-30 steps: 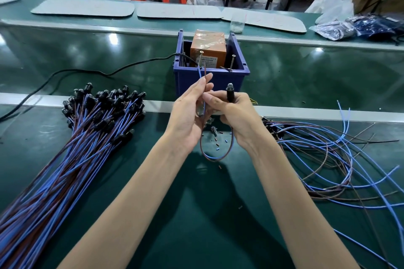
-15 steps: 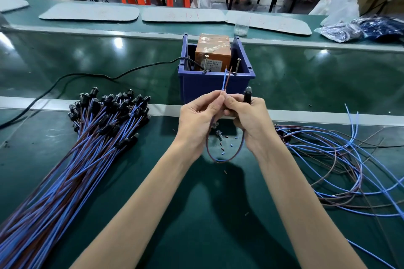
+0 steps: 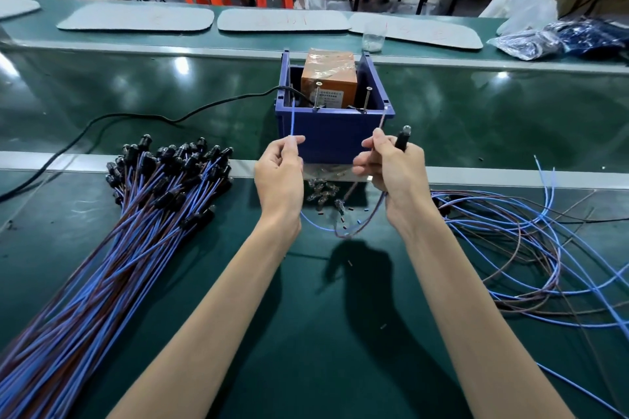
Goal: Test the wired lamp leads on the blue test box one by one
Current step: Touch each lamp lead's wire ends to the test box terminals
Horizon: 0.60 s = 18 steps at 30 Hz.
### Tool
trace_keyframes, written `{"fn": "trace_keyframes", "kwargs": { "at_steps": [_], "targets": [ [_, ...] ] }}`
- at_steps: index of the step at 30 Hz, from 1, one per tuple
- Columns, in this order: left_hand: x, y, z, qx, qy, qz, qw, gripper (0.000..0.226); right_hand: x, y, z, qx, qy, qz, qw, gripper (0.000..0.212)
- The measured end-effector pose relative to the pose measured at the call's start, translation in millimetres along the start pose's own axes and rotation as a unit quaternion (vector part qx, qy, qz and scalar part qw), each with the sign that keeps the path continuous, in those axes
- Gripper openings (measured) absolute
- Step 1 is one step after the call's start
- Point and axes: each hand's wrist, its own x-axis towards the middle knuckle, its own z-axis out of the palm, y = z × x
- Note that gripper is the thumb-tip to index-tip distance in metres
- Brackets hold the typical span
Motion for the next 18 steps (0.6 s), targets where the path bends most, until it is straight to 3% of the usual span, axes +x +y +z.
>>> {"fn": "trace_keyframes", "kwargs": {
  "at_steps": [5, 9, 18],
  "targets": [
    [6.0, -0.7, -1.8, 0.062, -0.021, 0.000, 0.998, 0.032, 12.2, 8.4, -3.2, -0.015, 0.050, -0.008, 0.999, 0.028],
    [7.1, 2.8, -5.0, 0.095, -0.053, 0.044, 0.993, 0.019, 14.6, 8.3, -3.7, 0.020, 0.066, -0.027, 0.997, 0.025],
    [16.0, 13.0, -11.8, 0.108, -0.014, 0.089, 0.990, 0.016, 16.1, 7.5, -4.5, 0.052, 0.094, -0.072, 0.992, 0.021]
  ]
}}
